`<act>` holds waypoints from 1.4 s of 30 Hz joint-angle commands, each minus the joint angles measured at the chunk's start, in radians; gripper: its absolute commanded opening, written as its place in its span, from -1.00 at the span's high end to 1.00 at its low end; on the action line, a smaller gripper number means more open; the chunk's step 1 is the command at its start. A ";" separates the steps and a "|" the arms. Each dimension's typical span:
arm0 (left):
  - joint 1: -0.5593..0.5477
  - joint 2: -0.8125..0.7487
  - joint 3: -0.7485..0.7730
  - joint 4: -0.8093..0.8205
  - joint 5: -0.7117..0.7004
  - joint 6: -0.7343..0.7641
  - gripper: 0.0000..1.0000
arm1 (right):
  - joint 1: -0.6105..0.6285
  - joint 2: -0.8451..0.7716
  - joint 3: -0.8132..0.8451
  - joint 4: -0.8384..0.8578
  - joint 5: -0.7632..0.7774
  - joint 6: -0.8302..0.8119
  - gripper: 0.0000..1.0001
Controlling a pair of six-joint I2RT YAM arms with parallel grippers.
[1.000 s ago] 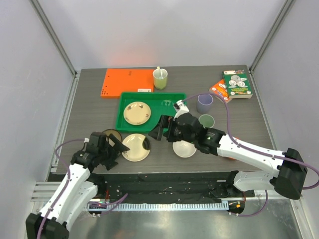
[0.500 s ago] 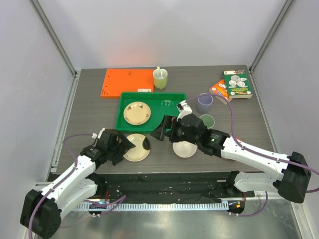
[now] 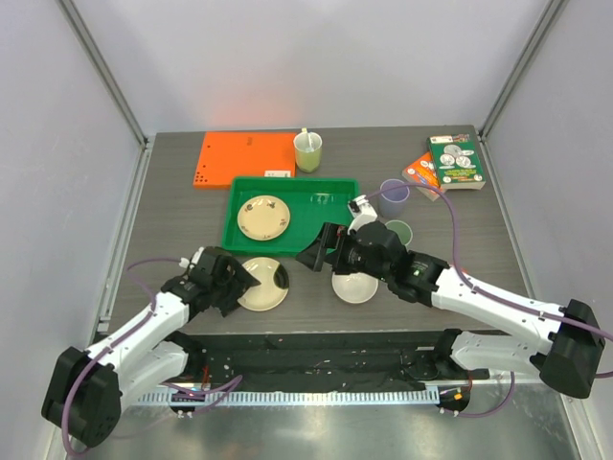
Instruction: Place the mixed dishes into the plastic bin
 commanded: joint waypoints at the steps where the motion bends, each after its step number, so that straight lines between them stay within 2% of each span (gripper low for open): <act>1: -0.005 0.002 -0.010 0.018 -0.027 -0.016 -0.52 | -0.007 -0.038 -0.006 0.050 0.020 -0.005 -0.99; 4: -0.003 -0.014 -0.015 0.017 -0.033 -0.021 -0.36 | -0.009 -0.041 -0.008 0.050 0.020 -0.005 -0.99; 5: -0.003 -0.028 -0.020 0.012 -0.034 -0.021 -0.22 | -0.012 -0.041 -0.009 0.051 0.020 -0.003 -0.99; 8: -0.003 -0.063 -0.029 0.006 -0.038 -0.022 -0.02 | -0.014 -0.042 -0.015 0.051 0.020 -0.005 -0.99; 12: -0.003 -0.097 -0.030 -0.029 -0.045 -0.028 0.10 | -0.040 -0.079 -0.054 0.050 0.026 0.023 -0.99; 13: -0.003 -0.102 -0.032 -0.029 -0.045 -0.028 0.17 | -0.044 -0.088 -0.071 0.050 0.026 0.030 -0.99; 14: -0.003 -0.105 -0.033 -0.029 -0.045 -0.031 0.34 | -0.049 -0.096 -0.077 0.050 0.028 0.033 -1.00; 21: -0.003 -0.051 -0.023 -0.017 -0.019 -0.016 0.76 | -0.086 -0.117 -0.091 0.048 0.012 0.034 -0.99; 23: -0.003 -0.015 -0.012 -0.011 -0.007 -0.008 0.72 | -0.093 -0.108 -0.082 0.050 0.003 0.030 -0.99; 24: -0.003 -0.004 -0.007 -0.011 0.001 0.002 0.61 | -0.096 -0.102 -0.072 0.050 -0.007 0.029 -1.00; 25: -0.003 0.010 0.003 -0.020 0.007 0.005 0.21 | -0.103 -0.091 -0.068 0.050 -0.012 0.026 -0.99; 28: -0.003 0.009 0.000 -0.034 0.013 0.001 -0.42 | -0.109 -0.085 -0.055 0.050 -0.024 0.018 -1.00; 32: -0.003 -0.004 -0.007 -0.029 -0.001 -0.016 -0.42 | -0.119 -0.079 -0.054 0.050 -0.026 0.017 -0.99; 35: -0.003 0.008 -0.010 -0.020 -0.001 -0.021 -0.35 | -0.123 -0.073 -0.054 0.051 -0.032 0.018 -0.99; 38: -0.003 0.028 -0.009 0.001 -0.001 -0.021 -0.16 | -0.124 -0.074 -0.057 0.054 -0.035 0.018 -0.99; 39: -0.003 0.032 -0.009 0.012 -0.005 -0.024 0.00 | -0.126 -0.076 -0.061 0.054 -0.035 0.020 -0.99; 42: -0.003 0.048 -0.020 0.055 -0.010 -0.041 0.07 | -0.129 -0.084 -0.074 0.059 -0.029 0.024 -0.99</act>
